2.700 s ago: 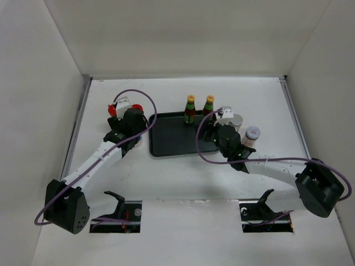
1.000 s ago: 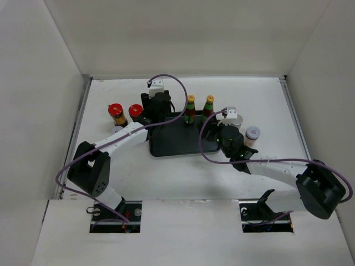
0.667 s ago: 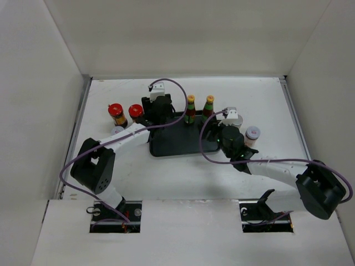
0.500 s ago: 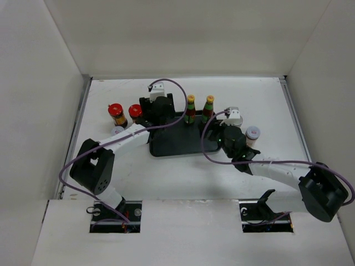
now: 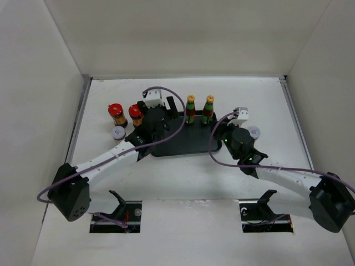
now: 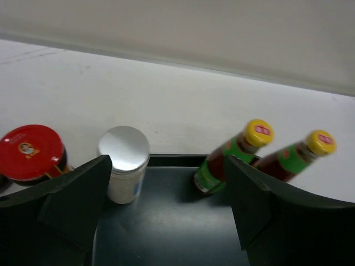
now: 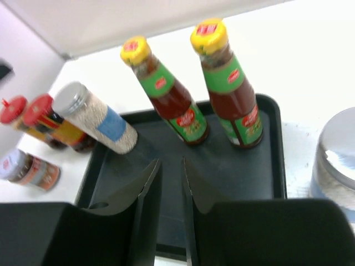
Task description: Organize the condiment bottles
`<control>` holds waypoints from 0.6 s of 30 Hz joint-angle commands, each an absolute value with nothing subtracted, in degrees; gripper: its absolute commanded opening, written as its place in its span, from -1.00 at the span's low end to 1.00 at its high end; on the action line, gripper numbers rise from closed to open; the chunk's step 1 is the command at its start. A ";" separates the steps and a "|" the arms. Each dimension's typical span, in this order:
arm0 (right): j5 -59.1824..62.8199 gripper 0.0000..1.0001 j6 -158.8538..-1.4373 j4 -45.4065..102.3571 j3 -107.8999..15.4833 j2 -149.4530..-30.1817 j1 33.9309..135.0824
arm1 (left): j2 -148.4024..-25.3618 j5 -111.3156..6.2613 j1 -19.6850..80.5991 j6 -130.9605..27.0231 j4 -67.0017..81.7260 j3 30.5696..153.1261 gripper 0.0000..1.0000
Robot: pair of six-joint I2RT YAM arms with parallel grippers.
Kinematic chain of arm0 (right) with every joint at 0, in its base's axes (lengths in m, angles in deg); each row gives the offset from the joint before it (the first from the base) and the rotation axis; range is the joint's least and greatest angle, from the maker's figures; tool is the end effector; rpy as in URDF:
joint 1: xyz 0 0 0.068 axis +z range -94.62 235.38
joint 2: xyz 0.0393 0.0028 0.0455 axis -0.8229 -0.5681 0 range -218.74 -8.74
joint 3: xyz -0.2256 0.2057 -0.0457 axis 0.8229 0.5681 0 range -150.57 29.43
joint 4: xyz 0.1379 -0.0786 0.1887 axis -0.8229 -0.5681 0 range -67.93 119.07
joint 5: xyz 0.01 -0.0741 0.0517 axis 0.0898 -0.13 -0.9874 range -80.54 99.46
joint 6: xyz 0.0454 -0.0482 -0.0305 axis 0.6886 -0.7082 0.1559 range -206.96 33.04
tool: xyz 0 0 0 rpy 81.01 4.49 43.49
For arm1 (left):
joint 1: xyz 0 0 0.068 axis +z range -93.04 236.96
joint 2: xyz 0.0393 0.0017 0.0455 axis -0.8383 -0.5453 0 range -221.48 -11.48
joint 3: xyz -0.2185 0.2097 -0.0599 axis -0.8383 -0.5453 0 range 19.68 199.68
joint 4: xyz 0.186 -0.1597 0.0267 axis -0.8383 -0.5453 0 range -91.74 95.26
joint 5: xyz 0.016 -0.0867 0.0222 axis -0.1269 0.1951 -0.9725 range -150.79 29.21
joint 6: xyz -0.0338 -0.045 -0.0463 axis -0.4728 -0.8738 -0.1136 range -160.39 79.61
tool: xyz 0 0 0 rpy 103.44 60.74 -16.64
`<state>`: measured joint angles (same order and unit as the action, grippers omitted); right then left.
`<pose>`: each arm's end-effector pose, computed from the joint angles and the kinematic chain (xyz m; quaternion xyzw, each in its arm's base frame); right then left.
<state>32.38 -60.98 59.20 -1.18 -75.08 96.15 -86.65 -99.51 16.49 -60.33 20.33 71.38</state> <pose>0.2043 0.1451 0.2914 0.0389 0.7373 0.2392 0.6307 0.2505 -0.1639 0.3505 -0.0860 0.7413 -0.0933 0.6590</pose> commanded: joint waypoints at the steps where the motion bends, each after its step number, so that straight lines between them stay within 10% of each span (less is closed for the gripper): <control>1: 35.55 -0.41 -61.47 59.32 -1.86 -71.41 95.41 | -83.64 -96.65 13.15 -60.16 27.13 66.28 0.61; 7: 45.04 0.37 -62.52 51.15 -2.83 -66.05 92.17 | -76.09 -94.46 11.56 -67.09 38.28 51.96 0.61; 18: 45.60 0.74 -66.04 34.70 -11.26 -73.24 81.79 | -73.18 -89.62 12.97 -75.19 48.05 36.92 0.62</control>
<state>45.82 -64.50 39.25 -7.68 -71.02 82.60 -74.59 -91.57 12.36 -72.33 40.83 39.08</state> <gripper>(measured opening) 0.866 0.807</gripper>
